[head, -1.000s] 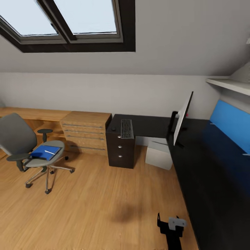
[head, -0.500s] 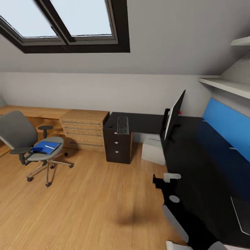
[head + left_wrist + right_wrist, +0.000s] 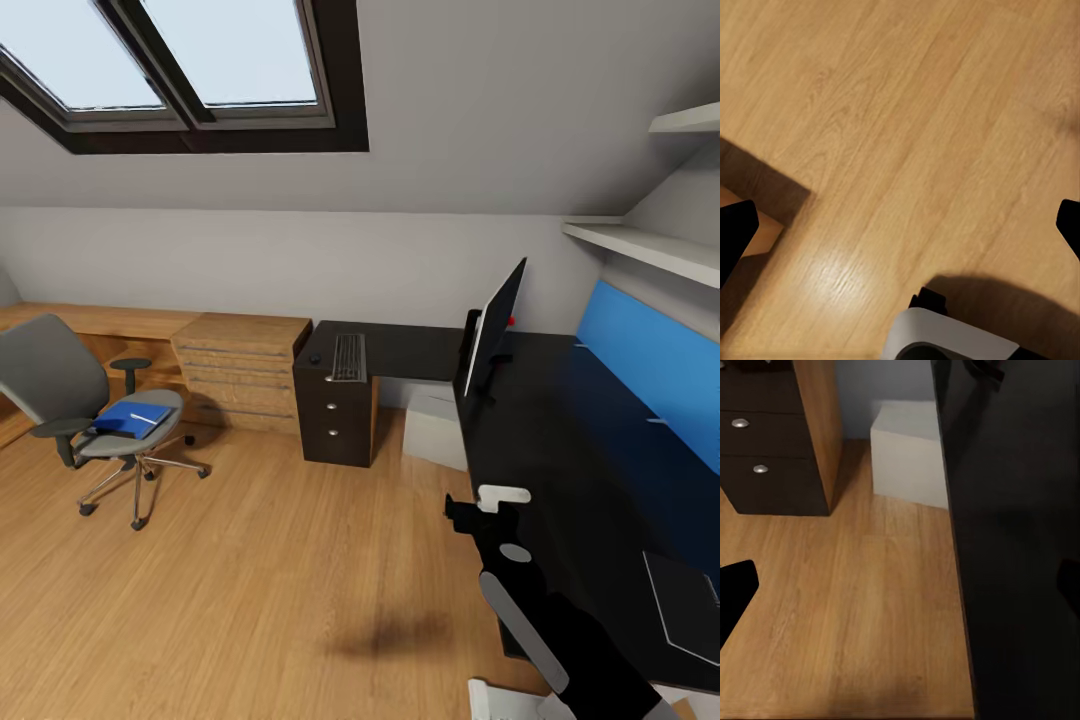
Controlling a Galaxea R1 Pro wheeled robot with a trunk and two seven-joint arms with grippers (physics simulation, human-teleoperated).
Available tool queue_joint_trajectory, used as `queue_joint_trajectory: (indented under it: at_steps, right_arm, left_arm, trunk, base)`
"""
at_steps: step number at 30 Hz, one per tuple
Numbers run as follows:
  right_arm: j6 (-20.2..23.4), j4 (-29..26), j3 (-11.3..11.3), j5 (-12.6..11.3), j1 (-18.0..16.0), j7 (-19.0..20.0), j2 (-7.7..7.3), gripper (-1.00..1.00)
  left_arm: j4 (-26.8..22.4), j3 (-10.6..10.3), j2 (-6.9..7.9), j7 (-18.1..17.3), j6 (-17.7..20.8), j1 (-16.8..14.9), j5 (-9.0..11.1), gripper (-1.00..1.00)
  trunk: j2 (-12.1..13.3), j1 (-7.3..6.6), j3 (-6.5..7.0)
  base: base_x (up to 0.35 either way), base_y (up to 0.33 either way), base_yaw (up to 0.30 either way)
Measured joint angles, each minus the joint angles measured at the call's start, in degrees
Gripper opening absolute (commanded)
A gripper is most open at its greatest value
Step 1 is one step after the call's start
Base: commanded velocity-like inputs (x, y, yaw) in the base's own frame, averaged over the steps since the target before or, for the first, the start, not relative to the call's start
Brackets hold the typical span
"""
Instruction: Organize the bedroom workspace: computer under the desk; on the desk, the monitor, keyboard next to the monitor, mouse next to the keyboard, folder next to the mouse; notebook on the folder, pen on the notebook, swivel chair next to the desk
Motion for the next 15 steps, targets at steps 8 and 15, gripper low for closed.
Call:
queue_joint_trajectory:
  at_steps: [8,15]
  right_arm:
    - [-3.3,0.6,-0.2,-0.2,0.2,-2.0,-0.2,1.0]
    - [-5.9,0.9,-0.1,-0.1,0.3,-8.1,-0.21,1.0]
  left_arm:
    - [0.8,-0.2,-0.06,-0.4,0.0,0.0,-0.1,1.0]
    - [2.4,-0.3,-0.04,-0.4,-0.1,0.0,-0.3,1.0]
  trunk:
    - [0.0,0.0,0.0]
    - [0.0,0.01,0.0]
  base:
    - [-0.005,-0.003,0.0]
    - [-0.124,-0.16,0.0]
